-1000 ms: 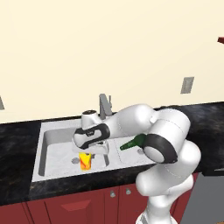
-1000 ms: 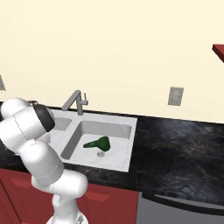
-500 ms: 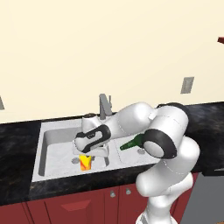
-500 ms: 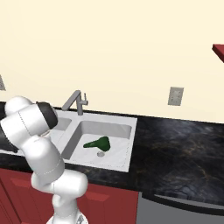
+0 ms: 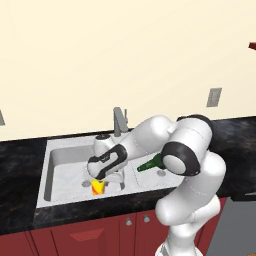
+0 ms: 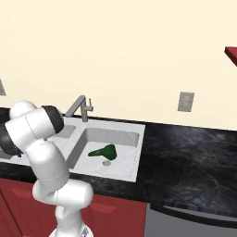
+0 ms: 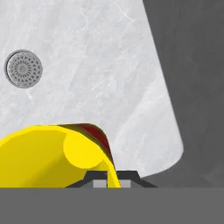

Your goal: Move any existing items from the left basin to the right basin for drying. Then move the cup from the counter to the left basin of the sink for washing.

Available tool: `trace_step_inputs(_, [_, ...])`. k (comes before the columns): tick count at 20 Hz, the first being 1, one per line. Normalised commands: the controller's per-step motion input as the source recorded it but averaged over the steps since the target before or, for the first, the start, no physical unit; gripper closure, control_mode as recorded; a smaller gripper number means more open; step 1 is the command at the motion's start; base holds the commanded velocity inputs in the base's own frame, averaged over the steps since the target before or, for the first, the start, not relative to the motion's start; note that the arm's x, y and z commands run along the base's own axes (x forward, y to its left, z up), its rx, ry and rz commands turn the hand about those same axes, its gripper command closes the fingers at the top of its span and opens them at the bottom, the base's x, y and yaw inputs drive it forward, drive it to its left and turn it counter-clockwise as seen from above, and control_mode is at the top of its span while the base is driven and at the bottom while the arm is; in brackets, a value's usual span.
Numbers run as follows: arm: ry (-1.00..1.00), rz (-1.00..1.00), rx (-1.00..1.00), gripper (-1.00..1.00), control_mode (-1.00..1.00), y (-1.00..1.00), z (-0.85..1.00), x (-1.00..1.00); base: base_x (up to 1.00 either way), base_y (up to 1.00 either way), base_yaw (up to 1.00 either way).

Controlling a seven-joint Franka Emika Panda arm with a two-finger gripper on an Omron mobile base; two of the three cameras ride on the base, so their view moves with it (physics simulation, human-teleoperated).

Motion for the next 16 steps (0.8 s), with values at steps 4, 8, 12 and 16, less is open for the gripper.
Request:
trace_step_inputs(4, [-0.02, 0.00, 0.00, 1.00, -1.00, 0.00, -0.21, 0.02, 0.00, 0.00, 0.00])
trace_step_inputs(8, [-0.01, 0.00, 0.00, 1.00, -1.00, 0.00, -0.21, 0.02, 0.00, 0.00, 0.00])
trace_step_inputs(12, [-0.01, 0.00, 0.00, 1.00, -1.00, 0.00, -0.21, 0.03, 0.00, 0.00, 0.00])
trace_step_inputs(16, [-0.01, 0.00, 0.00, 1.00, -1.00, 0.03, -0.21, 0.05, 0.00, 0.00, 0.00])
